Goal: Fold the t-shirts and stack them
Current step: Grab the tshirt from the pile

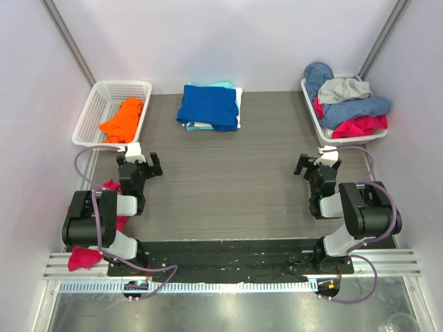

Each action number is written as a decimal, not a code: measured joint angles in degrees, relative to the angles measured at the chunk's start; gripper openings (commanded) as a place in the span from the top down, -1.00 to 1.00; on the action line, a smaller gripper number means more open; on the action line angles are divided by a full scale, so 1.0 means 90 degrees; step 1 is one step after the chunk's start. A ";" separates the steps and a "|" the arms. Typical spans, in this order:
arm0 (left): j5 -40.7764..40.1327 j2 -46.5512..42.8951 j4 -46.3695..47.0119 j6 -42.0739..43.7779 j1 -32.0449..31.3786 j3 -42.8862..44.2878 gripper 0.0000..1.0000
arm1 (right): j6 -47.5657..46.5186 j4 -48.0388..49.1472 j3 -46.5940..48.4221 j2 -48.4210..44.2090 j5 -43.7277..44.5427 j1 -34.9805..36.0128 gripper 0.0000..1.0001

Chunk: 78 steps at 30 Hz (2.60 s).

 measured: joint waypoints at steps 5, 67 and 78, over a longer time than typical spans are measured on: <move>0.0000 0.0000 -0.0002 0.0000 0.0000 0.0000 -0.99 | -0.0002 0.0000 0.0000 0.0000 0.0000 -0.0002 -0.99; -0.1724 0.3218 -0.6805 -0.0046 0.1120 0.7961 -0.99 | 0.2582 -0.9231 0.4444 -0.2514 0.1936 0.3446 -0.99; -0.1008 0.4267 -0.6640 -0.0299 0.1042 0.8378 -0.99 | 0.2761 -0.9347 0.4277 -0.2300 0.1744 0.3446 -0.99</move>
